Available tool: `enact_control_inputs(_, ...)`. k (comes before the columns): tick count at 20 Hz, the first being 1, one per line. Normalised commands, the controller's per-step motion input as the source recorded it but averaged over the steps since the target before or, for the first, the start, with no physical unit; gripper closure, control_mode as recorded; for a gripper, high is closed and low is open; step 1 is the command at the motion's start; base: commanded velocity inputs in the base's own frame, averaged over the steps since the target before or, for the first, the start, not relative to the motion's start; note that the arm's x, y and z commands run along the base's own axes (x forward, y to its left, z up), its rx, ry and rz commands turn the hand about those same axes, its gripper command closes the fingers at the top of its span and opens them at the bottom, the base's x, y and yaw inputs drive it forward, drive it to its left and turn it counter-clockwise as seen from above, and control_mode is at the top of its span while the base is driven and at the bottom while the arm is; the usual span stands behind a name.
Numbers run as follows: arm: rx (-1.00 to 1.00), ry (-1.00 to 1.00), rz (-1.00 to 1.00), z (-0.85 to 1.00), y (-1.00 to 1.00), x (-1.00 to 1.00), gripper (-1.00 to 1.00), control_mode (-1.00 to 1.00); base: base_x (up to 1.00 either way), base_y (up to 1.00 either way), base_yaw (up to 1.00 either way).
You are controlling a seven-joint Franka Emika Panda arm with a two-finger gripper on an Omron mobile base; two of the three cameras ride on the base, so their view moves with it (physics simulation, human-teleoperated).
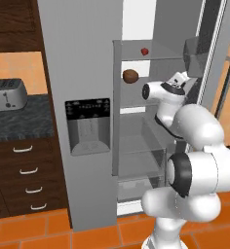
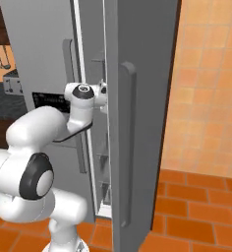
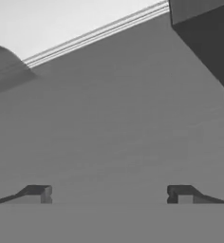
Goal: Take the strawberry from the fridge and place it on top of the pancake, located on the dining counter.
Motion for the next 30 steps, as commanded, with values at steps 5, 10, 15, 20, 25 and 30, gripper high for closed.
enact_control_inputs(5, 0.01, 0.0, -0.32, 0.0, -0.99, -0.2, -1.0, -1.0, 0.0, 0.0, 0.0)
enact_control_inputs(10, 0.0, 0.0, -0.26, 0.08, -0.94, -0.01, -1.0, -1.0, 0.0, 0.0, 0.0)
enact_control_inputs(15, 0.0, -0.02, -0.11, 0.16, -0.33, -0.14, -1.0, -1.0, 0.0, 0.0, 0.0)
enact_control_inputs(20, 0.0, 0.0, 0.01, 0.0, 0.51, -0.08, -1.0, -1.0, 0.0, 0.0, 0.0)
enact_control_inputs(25, 0.01, -0.04, 0.04, 0.0, 0.61, -0.28, -1.0, -1.0, 0.0, 0.0, 0.0)
enact_control_inputs(30, 0.15, -0.1, 0.14, -0.08, 0.43, -0.5, -1.0, -1.0, 0.0, 0.0, 0.0)
